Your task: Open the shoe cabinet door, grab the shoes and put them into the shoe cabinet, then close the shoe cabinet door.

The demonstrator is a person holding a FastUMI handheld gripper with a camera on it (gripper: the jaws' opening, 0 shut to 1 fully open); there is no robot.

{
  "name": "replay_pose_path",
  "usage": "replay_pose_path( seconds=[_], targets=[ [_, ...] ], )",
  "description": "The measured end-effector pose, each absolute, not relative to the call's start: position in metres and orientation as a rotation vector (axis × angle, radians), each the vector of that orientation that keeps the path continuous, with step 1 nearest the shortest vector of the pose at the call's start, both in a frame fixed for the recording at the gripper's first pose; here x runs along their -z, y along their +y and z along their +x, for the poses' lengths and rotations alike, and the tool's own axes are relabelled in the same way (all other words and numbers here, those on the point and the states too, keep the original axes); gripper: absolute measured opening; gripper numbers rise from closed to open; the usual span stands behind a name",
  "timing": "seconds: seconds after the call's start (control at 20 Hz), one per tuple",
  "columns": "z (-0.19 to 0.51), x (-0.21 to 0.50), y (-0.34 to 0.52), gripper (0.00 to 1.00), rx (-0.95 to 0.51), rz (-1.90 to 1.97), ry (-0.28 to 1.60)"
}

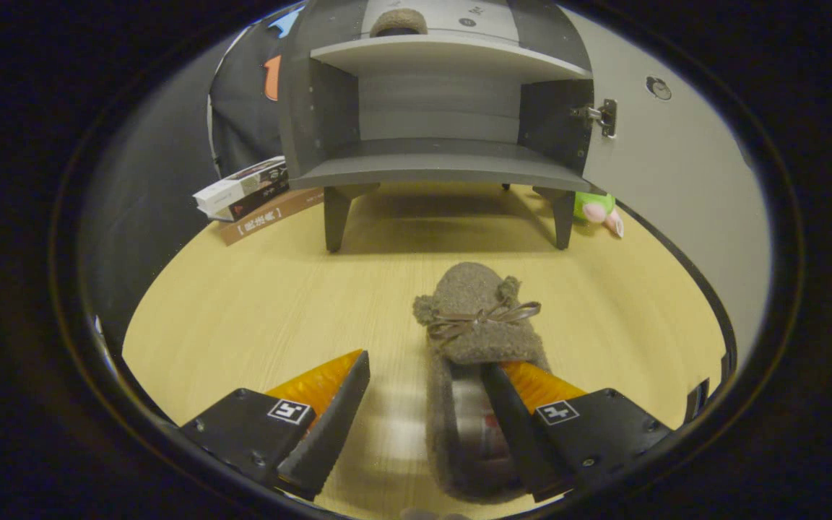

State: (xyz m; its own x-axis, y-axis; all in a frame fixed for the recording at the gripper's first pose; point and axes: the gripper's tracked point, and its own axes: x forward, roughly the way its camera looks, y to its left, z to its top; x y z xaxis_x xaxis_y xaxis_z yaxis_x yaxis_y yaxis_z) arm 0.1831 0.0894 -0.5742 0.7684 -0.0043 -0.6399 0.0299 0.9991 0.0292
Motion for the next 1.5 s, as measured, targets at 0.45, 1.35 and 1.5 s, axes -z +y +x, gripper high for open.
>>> replay_pose_path(
  seconds=[0.45, 1.35, 1.5],
  targets=[
    [0.211, 0.589, 0.086, 0.91, 0.044, 0.039, 0.666],
    [0.214, 0.461, 0.077, 0.07, 0.020, -0.081, 0.443],
    [0.210, 0.421, 0.072, 0.07, 0.025, -0.050, 0.419]
  ],
)
